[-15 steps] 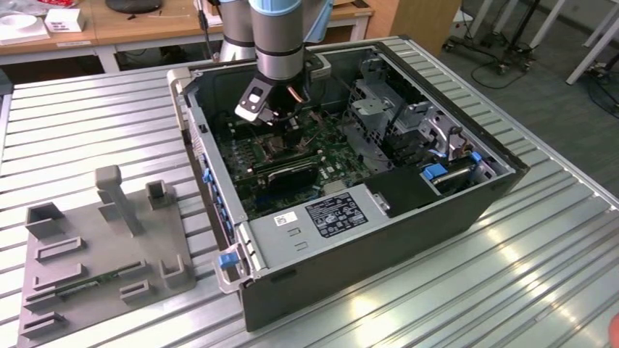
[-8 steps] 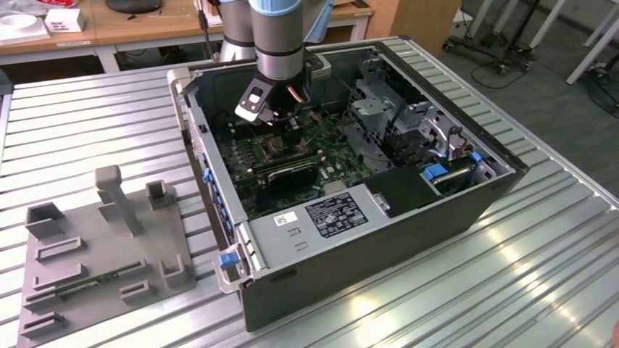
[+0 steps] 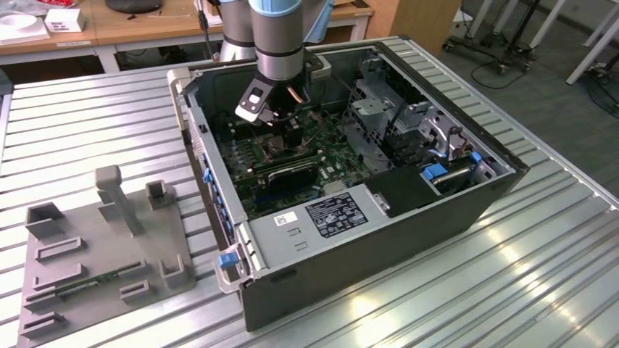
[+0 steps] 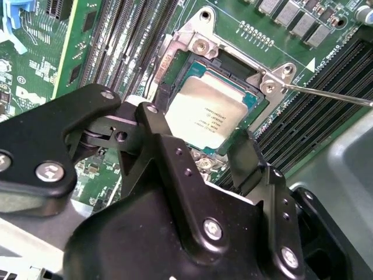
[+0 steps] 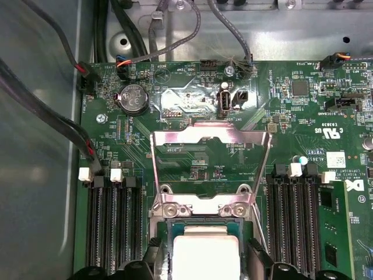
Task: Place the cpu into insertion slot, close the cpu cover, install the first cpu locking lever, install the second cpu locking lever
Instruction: 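Place the cpu into insertion slot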
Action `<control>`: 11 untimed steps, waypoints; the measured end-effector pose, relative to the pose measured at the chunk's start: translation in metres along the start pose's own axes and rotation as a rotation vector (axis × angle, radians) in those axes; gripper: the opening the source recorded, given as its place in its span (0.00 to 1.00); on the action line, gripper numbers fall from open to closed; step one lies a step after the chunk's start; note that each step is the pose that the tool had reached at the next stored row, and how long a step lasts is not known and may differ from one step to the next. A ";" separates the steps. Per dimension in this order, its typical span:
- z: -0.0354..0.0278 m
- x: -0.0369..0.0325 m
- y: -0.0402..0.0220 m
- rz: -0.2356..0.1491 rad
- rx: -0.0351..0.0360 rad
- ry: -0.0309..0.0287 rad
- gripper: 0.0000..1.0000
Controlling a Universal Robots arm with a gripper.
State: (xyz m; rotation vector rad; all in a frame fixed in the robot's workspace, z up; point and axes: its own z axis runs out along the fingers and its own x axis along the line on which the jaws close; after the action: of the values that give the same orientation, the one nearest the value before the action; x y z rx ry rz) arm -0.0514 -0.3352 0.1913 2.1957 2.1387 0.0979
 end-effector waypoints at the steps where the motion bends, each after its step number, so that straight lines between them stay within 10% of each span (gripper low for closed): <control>1: -0.0001 0.0000 0.0000 0.000 0.0000 0.0000 0.67; 11: -0.0187 -0.0001 0.0018 0.000 -0.0003 -0.0043 0.67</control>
State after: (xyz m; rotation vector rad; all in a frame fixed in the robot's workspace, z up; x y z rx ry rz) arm -0.0514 -0.3352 0.2101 2.1933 2.1369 0.0933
